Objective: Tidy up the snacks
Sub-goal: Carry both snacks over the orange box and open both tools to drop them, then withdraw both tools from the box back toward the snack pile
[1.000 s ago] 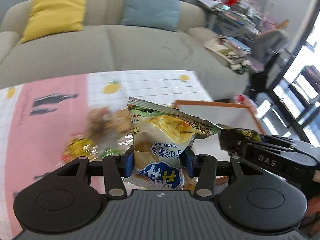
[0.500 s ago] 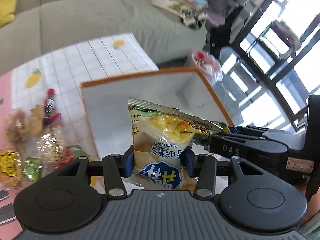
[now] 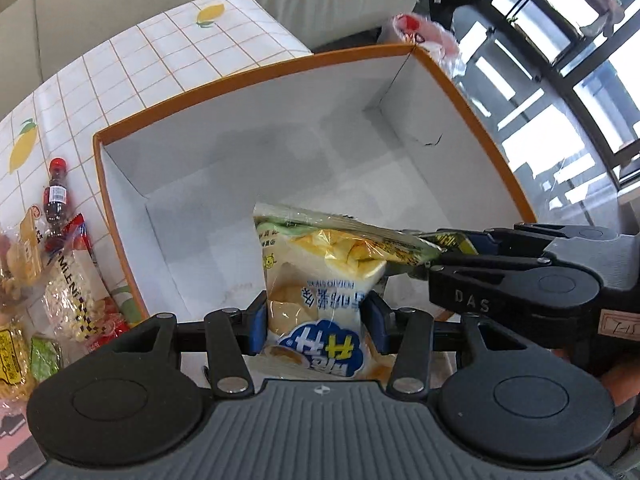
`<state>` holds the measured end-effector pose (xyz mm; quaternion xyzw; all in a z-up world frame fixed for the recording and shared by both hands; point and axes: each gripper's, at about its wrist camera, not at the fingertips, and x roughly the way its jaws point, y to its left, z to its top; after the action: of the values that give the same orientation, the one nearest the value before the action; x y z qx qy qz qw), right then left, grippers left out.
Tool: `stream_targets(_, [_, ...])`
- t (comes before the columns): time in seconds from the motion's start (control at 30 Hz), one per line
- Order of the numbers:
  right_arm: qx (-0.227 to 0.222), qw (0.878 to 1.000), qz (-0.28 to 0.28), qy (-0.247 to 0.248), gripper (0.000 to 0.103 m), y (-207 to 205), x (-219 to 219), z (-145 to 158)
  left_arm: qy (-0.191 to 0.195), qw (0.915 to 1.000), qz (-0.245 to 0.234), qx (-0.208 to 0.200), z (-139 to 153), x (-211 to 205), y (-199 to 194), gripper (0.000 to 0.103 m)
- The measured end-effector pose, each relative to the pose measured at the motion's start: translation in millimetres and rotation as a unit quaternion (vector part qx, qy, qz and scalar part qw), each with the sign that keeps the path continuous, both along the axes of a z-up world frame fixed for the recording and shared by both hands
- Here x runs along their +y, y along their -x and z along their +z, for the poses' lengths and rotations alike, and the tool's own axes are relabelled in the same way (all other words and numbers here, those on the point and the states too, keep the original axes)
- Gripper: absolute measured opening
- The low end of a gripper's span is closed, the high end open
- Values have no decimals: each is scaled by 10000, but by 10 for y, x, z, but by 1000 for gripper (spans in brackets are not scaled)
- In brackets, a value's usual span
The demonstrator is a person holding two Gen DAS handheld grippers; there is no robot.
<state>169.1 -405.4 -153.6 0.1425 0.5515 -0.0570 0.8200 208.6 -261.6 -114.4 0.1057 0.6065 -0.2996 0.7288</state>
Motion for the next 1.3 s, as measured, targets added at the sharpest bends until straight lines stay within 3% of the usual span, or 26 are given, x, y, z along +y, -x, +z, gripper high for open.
stream_targets(0.13, [249, 9997, 57, 9, 31, -62, 56, -87, -264, 9996, -63, -28, -57, -55, -17, 54])
stream_targets(0.43, [521, 9986, 28, 9, 31, -122, 86, -181, -447, 9990, 68, 51, -173, -69, -45, 56])
stream_targets(0.77, [565, 9983, -69, 124, 36, -157, 75, -160, -622, 9978, 1, -208, -97, -115, -58, 76])
stream_targets(0.87, [520, 9982, -105, 282, 49, -147, 79, -109, -640, 9975, 40, -298, -45, -84, -61, 84])
stream_targets(1.03, [490, 9979, -304, 307, 65, -121, 52, -29, -492, 9983, 101, -298, 69, -49, -66, 88])
stream_targets(1.3, [295, 9973, -646, 179, 70, 11, -15, 144, 114, 9979, 149, -623, 414, 65, 78, 89])
